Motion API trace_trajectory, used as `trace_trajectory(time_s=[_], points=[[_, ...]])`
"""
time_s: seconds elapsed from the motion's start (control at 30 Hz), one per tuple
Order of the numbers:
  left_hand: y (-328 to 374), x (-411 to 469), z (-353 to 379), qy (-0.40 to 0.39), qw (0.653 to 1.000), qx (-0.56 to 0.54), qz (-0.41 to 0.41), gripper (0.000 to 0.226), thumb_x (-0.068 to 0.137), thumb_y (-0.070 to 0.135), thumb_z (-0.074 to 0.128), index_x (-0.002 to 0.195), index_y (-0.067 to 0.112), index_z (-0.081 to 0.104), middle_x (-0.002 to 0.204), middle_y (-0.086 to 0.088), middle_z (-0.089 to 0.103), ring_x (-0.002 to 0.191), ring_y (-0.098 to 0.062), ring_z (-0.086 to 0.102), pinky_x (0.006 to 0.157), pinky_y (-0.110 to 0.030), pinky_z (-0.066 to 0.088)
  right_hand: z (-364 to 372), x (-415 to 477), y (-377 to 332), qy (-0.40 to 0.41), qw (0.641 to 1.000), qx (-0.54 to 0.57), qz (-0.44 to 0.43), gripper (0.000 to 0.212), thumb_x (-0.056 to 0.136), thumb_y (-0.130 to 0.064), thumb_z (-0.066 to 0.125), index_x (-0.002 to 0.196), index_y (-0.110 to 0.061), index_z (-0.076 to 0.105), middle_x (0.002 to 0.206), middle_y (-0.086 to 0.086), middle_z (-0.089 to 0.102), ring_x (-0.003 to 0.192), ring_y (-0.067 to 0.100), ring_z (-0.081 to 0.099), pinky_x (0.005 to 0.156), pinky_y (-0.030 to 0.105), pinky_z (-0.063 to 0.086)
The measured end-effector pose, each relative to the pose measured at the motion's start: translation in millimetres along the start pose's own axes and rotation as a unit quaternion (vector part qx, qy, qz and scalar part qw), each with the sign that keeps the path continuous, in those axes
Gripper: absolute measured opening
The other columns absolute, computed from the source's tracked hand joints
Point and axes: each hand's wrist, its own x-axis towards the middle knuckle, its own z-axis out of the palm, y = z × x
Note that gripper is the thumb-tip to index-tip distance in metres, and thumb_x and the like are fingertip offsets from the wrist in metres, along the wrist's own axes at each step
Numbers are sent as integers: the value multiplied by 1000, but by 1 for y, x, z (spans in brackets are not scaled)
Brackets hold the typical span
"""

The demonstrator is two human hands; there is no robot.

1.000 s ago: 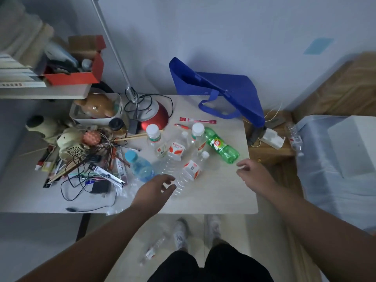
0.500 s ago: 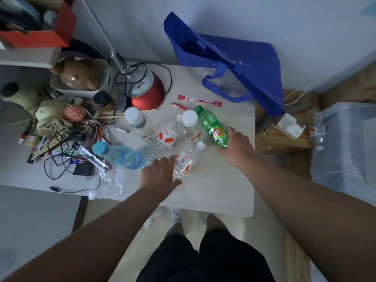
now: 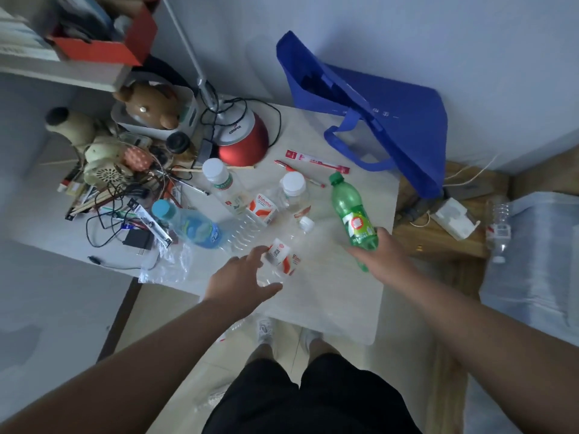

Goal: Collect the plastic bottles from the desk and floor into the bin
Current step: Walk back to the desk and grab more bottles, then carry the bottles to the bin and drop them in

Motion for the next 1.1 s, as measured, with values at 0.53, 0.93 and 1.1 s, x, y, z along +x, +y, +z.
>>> trace_trajectory(time_s=[0.53,0.93,1.1], points=[[-107,-253,105,135,745,-591,-277,56,63,64,82,114,46,69,111,8,76,90,-8,75,71,-29,57,34,-150,12,-307,944,-88,-78,58,71,-42,89,118,-30,56,102,-5,76,88,3,74,78,30,57],[-161,-508,245,310,429,-724,-443,53,72,52,81,119,32,69,101,10,79,90,-17,77,68,-34,61,249,-273,-80,-406,836,-265,-258,48,77,-38,87,113,-38,56,96,-11,74,77,-1,72,60,12,52],[-160,-575,298,360,324,-729,-483,47,89,36,77,132,25,63,104,-3,79,91,-21,77,71,-36,62,325,-313,-93,-430,781,-339,-301,35,87,-49,73,116,-36,59,102,-5,73,86,14,71,66,30,51]])
